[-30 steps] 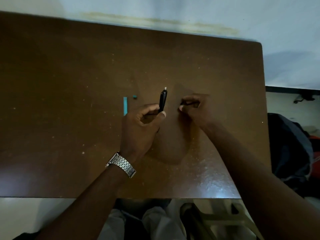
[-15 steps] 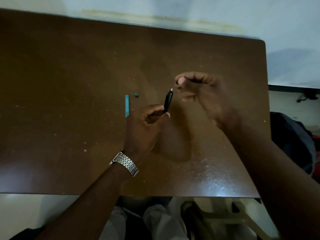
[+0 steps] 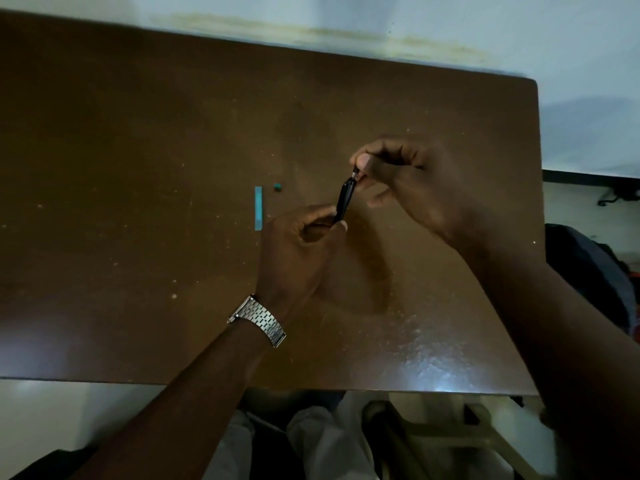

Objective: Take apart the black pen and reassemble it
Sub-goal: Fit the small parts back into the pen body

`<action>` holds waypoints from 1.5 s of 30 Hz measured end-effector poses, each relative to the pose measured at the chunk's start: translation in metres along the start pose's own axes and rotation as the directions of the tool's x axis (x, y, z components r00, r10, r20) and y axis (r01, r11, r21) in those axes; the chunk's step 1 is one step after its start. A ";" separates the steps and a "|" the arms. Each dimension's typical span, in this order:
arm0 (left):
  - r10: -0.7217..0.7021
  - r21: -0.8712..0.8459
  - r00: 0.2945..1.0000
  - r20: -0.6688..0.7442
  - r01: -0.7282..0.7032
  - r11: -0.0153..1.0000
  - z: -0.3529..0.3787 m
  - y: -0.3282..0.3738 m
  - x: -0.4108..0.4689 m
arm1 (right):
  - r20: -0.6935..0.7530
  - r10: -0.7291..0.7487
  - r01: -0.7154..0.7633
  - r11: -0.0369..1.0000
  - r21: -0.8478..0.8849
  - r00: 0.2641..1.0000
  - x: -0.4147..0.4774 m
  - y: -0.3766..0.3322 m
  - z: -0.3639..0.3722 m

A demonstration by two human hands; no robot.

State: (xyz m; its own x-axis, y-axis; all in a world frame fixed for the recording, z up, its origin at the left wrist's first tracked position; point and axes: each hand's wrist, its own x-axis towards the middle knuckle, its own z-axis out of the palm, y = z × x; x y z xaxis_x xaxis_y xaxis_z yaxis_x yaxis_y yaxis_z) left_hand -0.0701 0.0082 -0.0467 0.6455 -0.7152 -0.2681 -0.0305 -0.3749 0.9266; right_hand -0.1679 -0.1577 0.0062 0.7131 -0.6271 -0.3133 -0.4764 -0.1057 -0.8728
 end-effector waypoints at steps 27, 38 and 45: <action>-0.171 -0.201 0.977 0.127 0.195 0.960 0.001 -0.001 0.012 | 0.068 0.164 -0.171 0.979 0.109 0.984 0.012 0.006 0.005; -0.238 -0.025 0.968 0.084 0.241 0.970 -0.003 -0.020 0.022 | -0.005 0.421 -0.397 0.858 0.325 0.907 0.032 0.038 0.050; -0.116 0.254 0.992 0.058 0.098 0.962 -0.003 -0.018 0.026 | -0.120 0.398 -0.374 0.910 0.178 0.910 0.037 0.042 0.067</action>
State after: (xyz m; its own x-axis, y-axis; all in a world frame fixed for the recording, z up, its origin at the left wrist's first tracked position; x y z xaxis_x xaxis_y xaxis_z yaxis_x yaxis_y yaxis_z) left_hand -0.0508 -0.0023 -0.0693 0.5993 -0.7000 -0.3885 -0.1601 -0.5803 0.7985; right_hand -0.1263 -0.1336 -0.0670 0.3975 -0.7050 -0.5873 -0.6090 0.2761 -0.7436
